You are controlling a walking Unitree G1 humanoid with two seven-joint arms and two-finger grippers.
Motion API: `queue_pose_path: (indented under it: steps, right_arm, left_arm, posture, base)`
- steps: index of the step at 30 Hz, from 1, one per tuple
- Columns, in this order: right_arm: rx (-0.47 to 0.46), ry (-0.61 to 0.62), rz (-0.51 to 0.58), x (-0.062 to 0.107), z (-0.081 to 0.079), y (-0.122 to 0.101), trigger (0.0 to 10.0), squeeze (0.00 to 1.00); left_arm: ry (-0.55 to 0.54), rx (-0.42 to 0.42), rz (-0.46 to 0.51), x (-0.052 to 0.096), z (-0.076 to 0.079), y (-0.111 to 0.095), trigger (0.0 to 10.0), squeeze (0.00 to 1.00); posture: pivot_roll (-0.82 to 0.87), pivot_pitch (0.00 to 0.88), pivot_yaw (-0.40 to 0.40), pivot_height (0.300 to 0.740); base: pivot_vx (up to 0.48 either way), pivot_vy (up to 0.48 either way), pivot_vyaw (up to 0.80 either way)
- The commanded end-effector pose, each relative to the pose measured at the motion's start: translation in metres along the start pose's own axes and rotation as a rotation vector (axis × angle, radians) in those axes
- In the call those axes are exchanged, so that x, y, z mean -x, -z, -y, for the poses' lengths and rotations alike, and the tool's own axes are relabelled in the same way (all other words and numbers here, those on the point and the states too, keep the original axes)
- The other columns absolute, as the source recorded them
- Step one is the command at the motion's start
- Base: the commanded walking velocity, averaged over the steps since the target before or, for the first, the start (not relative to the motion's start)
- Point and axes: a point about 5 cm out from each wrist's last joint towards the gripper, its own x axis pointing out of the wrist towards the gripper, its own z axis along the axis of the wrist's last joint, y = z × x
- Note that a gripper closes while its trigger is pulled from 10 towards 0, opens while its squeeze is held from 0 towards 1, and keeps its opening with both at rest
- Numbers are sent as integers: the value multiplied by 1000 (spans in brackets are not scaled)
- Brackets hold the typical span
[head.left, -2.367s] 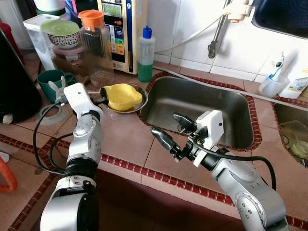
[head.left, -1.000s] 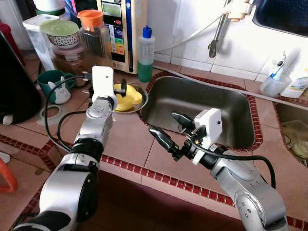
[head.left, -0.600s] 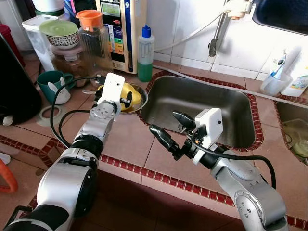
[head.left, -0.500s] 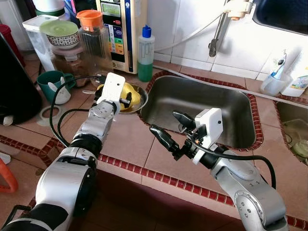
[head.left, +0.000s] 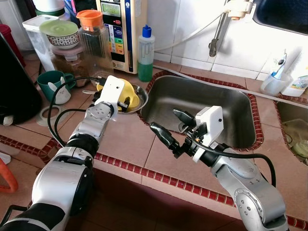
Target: Kitchen organization
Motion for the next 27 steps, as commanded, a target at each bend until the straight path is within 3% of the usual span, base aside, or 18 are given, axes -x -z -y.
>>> queue_pose_path:
  steps: [1,9,27]
  right_arm:
    - [8,11,0,1,4,-1,10000,980]
    - [10,10,1,1,6,-2,10000,980]
    - [11,11,-2,1,8,-1,10000,980]
  left_arm:
    - [14,-24,-34,1,0,7,10000,0]
    - [87,-58,-87,3,3,17,10000,0]
    - [74,-74,-145,9,-11,34,10000,0]
  posture:
    - [98,0,10,740]
    - [100,0,6,740]
    - [109,0,0,740]
  base:
    - [0,0,0]
    - [0,0,0]
    - [0,0,0]
